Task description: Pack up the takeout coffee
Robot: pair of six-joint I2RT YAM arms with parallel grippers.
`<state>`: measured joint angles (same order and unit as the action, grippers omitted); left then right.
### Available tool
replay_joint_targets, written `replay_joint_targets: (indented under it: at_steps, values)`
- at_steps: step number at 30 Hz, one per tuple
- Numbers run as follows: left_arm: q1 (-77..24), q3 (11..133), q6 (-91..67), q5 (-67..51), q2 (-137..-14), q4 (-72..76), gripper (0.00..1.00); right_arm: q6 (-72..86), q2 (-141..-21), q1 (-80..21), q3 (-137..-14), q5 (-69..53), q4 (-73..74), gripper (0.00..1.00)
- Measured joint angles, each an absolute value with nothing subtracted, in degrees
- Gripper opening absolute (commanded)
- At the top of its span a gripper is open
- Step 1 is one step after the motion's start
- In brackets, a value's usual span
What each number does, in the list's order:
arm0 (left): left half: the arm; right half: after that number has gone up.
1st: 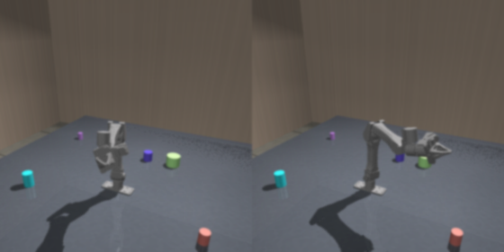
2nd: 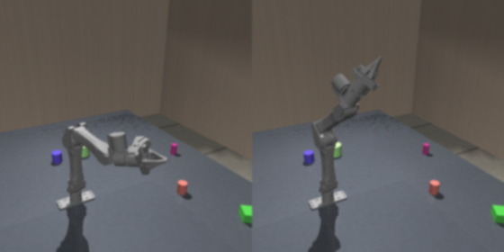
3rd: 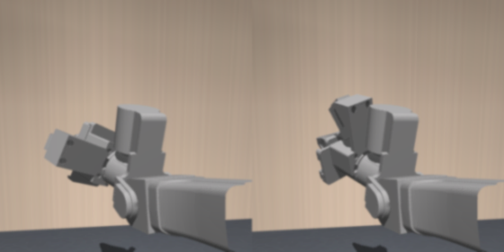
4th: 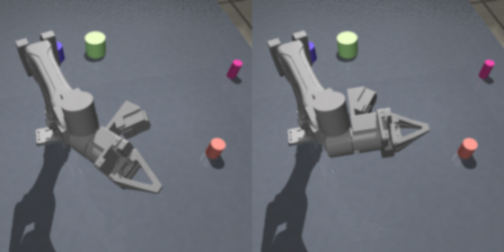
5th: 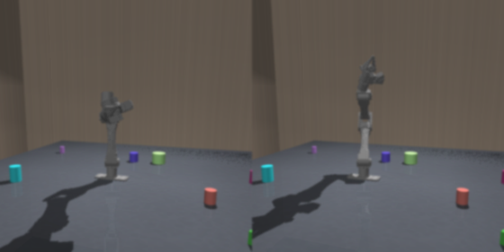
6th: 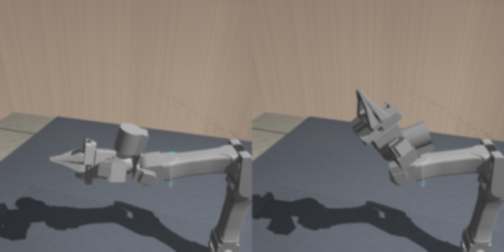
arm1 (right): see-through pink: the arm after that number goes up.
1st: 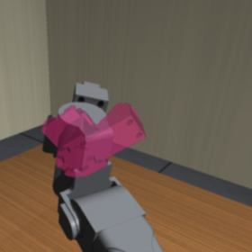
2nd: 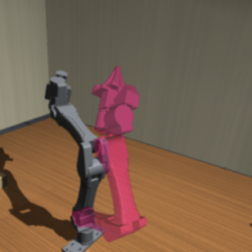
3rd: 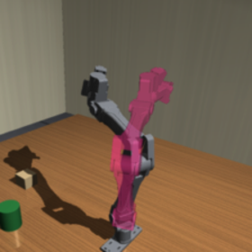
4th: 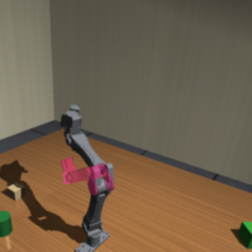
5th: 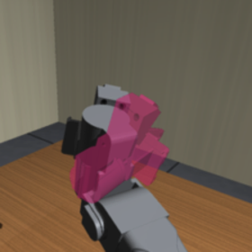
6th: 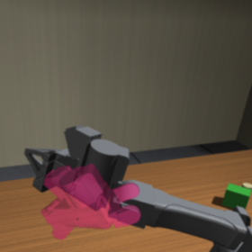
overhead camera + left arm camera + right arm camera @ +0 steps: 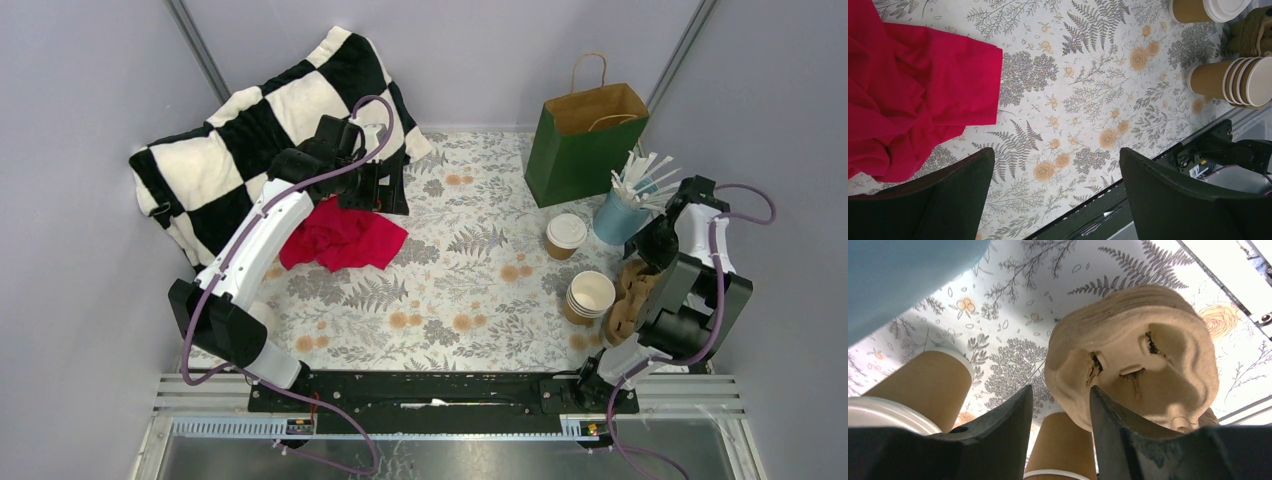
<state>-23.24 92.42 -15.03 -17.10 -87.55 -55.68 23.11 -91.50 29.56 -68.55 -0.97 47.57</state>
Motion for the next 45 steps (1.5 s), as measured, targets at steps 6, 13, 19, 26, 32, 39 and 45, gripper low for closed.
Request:
replay_joint_targets:
  at_steps: [6, 13, 19, 26, 32, 39, 45]
  values:
    - [-23.24, 92.42, -15.11, -18.09, -87.72, -55.61, 0.99, 19.9, -90.26, 27.66, -67.18, 0.62, 49.15, 0.48]
    - [-23.22, 92.42, -15.44, -18.94, -87.94, -55.59, 0.99, 17.61, -90.26, 24.77, -66.61, 2.74, 49.6, 0.41]
    - [-23.22, 92.23, -15.46, -19.09, -87.94, -55.55, 0.99, 16.69, -90.24, 24.53, -65.04, 3.62, 49.54, 0.32]
    - [-23.22, 92.18, -15.46, -19.09, -87.94, -55.57, 0.99, 16.23, -90.15, 24.53, -64.99, 3.97, 49.45, 0.34]
    - [-23.24, 92.07, -15.46, -19.09, -87.94, -55.57, 0.99, 16.21, -90.13, 24.53, -65.08, 4.08, 49.47, 0.3]
    - [-23.22, 91.57, -15.46, -19.14, -87.92, -55.48, 0.99, 15.84, -90.13, 24.53, -65.08, 4.99, 49.47, 0.18]
    - [-23.24, 91.24, -15.46, -19.29, -87.92, -55.37, 0.99, 15.79, -89.49, 24.27, -65.08, 5.58, 49.71, 0.13]
